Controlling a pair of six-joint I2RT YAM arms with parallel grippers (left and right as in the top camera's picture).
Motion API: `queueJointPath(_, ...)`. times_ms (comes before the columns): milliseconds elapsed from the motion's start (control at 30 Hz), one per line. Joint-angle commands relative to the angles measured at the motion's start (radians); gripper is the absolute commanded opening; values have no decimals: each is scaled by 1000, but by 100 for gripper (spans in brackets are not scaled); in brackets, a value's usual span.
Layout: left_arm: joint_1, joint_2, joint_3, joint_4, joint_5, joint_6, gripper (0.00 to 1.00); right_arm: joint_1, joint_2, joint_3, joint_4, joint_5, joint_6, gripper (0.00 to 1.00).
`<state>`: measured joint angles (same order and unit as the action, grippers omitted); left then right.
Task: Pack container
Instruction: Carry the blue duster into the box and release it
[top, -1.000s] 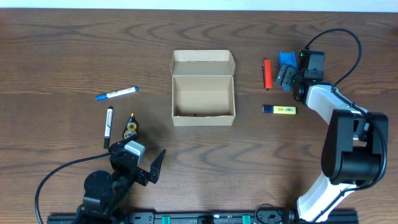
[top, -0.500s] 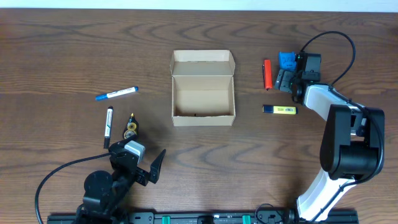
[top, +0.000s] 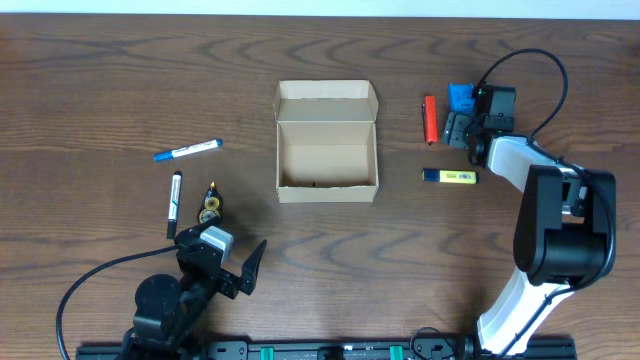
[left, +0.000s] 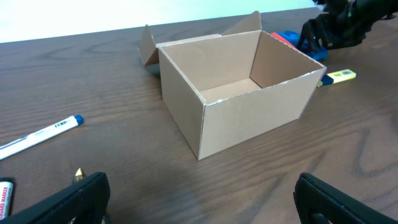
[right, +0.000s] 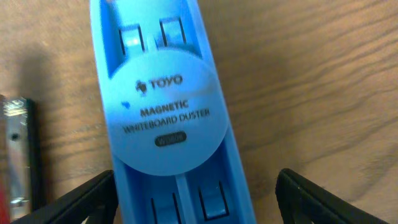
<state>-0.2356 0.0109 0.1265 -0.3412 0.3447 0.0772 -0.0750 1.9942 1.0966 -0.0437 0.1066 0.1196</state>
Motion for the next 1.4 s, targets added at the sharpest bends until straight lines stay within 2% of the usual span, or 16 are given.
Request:
queueJointPath(0, 7, -6, -21, -5, 11, -10, 95, -6, 29, 4, 0, 0, -16, 79)
queueJointPath(67, 7, -6, -21, -5, 11, -10, 95, -6, 29, 4, 10, -4, -16, 77)
queueJointPath(167, 7, -6, -21, -5, 11, -10, 95, -6, 29, 4, 10, -3, -16, 64)
queueJointPath(500, 7, -6, -21, -5, 11, -10, 95, -6, -64, 30, -60, -11, 24, 45)
queueJointPath(667, 7, -6, -21, -5, 11, -10, 95, -5, -182, 58, -127, -11, 26, 40)
queueJointPath(900, 7, -6, -21, -5, 11, -10, 95, 49, -409, 68, -206, -91, 16, 40)
queueJointPath(1033, 7, -6, -21, -5, 11, -10, 95, 142, -496, 68, -226, -269, -69, 38)
queueJointPath(1167, 7, -6, -21, -5, 11, -10, 96, 255, -501, 68, -243, -352, -161, 27)
queueJointPath(1367, 7, -6, -21, -5, 11, -10, 95, 399, -468, 68, -283, -437, -364, 25)
